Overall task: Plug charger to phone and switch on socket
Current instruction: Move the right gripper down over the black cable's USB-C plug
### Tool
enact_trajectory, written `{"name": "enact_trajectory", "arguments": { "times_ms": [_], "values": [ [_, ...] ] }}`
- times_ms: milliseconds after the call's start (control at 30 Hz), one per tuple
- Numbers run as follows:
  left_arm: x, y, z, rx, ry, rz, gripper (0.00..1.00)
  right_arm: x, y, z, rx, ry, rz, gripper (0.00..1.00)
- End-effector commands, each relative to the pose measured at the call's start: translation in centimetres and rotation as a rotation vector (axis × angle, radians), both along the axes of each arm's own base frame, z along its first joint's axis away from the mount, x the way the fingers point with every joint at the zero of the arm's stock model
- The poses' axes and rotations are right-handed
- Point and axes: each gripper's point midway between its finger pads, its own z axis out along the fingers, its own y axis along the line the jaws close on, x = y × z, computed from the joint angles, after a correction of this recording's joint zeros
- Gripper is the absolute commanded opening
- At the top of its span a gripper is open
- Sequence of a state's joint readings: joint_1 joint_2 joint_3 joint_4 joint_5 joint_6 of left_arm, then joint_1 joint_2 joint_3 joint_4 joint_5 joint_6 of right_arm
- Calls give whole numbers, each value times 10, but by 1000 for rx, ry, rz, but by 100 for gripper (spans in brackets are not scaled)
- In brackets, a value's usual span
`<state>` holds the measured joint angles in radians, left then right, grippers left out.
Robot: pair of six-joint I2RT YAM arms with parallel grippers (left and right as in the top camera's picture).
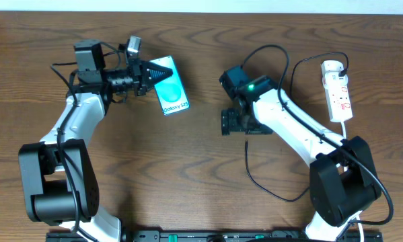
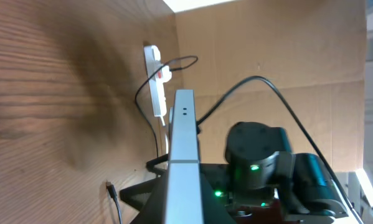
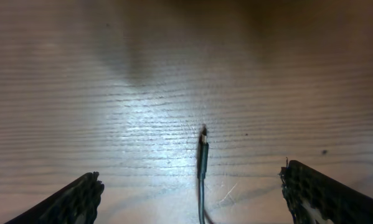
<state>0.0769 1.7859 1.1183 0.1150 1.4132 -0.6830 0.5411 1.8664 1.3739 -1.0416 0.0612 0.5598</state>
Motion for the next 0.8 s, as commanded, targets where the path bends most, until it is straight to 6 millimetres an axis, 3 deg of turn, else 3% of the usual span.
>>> {"name": "enact_trajectory", "arguments": {
  "times_ms": [0,333,467,767],
  "values": [
    [-6,-5,3,-19,-39,-49,7,-10,-6,-13,-32,19,-40,90],
    [-6,-5,3,-16,-50,-50,7,-31,-16,-39,-51,69,-88,81],
    [-6,-5,3,-14,-56,-50,7,-40,-20,-48,-54,88,-111,70],
    [-6,-5,2,-11,-60,-48,7,-47,-17,-53,-47,106,-114,60]
  ]
}}
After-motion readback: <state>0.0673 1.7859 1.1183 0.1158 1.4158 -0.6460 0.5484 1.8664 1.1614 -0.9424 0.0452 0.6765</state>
